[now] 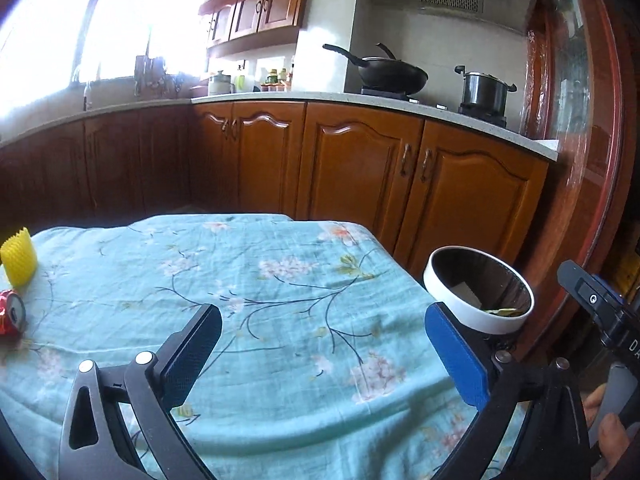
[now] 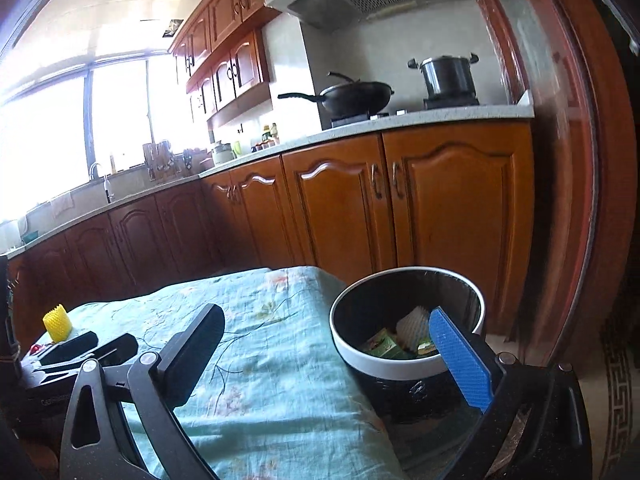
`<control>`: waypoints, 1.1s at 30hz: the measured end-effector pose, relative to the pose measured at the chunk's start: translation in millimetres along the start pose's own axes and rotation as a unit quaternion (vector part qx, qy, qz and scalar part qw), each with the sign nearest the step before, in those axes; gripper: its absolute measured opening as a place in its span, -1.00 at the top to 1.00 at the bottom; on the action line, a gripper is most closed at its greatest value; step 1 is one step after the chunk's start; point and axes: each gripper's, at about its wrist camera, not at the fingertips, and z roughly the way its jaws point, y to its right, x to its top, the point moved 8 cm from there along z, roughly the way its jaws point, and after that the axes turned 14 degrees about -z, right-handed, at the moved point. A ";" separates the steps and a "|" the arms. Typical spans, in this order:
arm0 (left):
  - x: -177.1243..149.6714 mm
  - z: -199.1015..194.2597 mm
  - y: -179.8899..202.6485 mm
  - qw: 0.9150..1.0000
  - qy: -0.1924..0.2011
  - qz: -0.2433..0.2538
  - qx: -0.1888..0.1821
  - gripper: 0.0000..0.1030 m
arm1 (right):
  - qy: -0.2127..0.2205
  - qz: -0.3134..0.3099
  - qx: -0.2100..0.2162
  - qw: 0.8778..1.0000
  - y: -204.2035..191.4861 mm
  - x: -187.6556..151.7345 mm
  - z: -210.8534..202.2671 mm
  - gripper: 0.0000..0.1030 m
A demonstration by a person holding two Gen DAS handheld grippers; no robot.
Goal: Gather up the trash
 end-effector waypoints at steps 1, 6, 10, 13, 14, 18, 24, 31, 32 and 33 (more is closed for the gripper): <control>-3.5 -2.4 -0.3 1.000 0.004 0.007 0.004 -0.99 | 0.005 -0.006 -0.007 1.000 -1.8 -1.7 -1.0 -1.00; -13.0 -13.8 -2.8 0.999 0.026 0.026 0.018 -0.99 | -0.002 -0.026 -0.014 1.000 -10.8 -17.2 6.5 -1.00; -15.4 -3.0 -8.2 0.999 0.035 0.029 0.027 -0.99 | -0.007 -0.031 -0.015 0.999 -13.9 -25.5 8.1 -1.00; -17.0 3.7 -12.6 0.999 0.032 0.028 0.025 -0.99 | -0.009 -0.032 -0.017 0.999 -14.6 -28.7 9.3 -1.00; -16.6 4.3 -14.8 0.999 0.032 0.027 0.025 -0.99 | -0.008 -0.033 -0.018 0.999 -14.7 -28.7 9.1 -1.00; -14.3 5.6 -18.5 0.999 0.036 0.027 0.028 -0.99 | -0.006 -0.032 -0.017 0.999 -15.3 -29.1 7.6 -1.00; -10.6 7.9 -23.8 0.999 0.036 0.026 0.025 -0.99 | 0.001 -0.033 -0.019 0.999 -15.8 -27.8 5.6 -1.00; -8.3 7.7 -25.4 0.998 0.042 0.032 0.020 -0.99 | 0.003 -0.030 -0.017 0.999 -17.1 -26.9 4.4 -1.00; -8.5 8.5 -25.3 0.998 0.041 0.034 0.018 -0.99 | 0.002 -0.029 -0.016 0.999 -17.4 -26.9 4.6 -1.00; -8.8 9.3 -25.9 0.998 0.039 0.034 0.018 -0.99 | 0.001 -0.028 -0.016 0.999 -17.2 -26.9 5.1 -1.00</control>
